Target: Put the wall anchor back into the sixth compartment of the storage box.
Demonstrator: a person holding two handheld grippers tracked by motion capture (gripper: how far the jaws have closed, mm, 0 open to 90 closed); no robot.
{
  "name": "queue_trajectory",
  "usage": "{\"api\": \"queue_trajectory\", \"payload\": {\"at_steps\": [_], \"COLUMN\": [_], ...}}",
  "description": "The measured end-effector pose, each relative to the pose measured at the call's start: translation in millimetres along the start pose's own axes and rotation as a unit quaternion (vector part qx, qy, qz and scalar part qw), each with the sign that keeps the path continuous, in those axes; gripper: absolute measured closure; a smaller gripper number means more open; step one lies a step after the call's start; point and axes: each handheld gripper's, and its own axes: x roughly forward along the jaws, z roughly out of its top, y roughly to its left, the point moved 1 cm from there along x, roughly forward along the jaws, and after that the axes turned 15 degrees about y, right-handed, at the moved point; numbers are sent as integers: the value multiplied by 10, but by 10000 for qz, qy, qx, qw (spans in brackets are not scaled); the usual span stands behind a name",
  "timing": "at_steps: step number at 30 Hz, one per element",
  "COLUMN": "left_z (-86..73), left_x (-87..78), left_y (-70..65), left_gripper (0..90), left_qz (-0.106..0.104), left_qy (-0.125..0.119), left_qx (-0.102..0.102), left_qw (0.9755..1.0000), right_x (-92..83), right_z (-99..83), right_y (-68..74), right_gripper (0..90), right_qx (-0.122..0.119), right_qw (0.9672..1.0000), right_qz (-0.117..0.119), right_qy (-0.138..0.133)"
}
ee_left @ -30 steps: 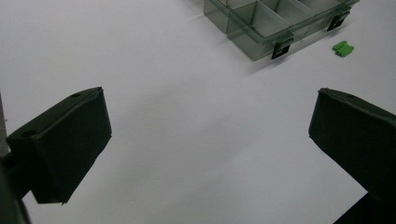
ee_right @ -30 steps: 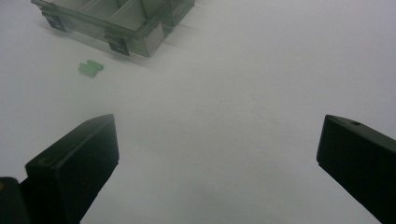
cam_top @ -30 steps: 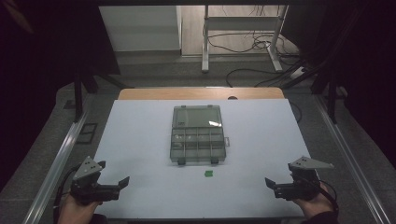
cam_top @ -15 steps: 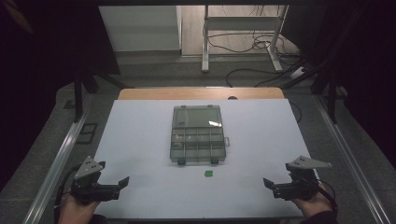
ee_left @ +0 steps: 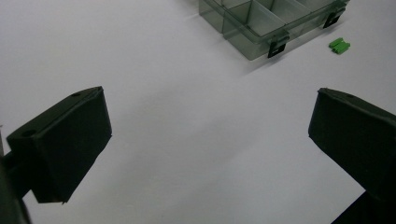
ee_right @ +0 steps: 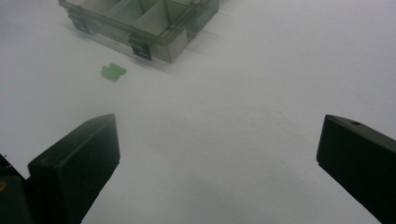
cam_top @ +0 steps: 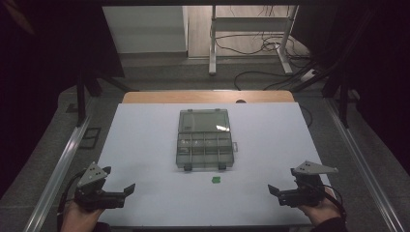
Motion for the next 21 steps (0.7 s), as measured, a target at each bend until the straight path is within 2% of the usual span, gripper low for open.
{"api": "queue_trajectory", "payload": {"at_steps": [7,11,15,21], "left_z": [-2,-3,-6,-11], "left_x": [-2,-4,-6,-5], "left_y": [3,-9,-12,-10], "left_gripper": [0,0,0,0], "left_qz": [-56,-35,-26,-37], "left_qy": [-39,-80,-73,-66], "left_qx": [0,68,87,85], "left_qw": [10000,9999,9999,9999], "right_x": [51,82,137,186], "right_z": [66,118,186,237], "right_y": [62,119,181,218], "right_gripper": [0,0,0,0], "right_qx": [-196,-279,-325,-456], "right_qw": [9998,9996,9994,9988], "right_qz": [29,36,109,68], "right_qy": [-1,-4,90,155]}}
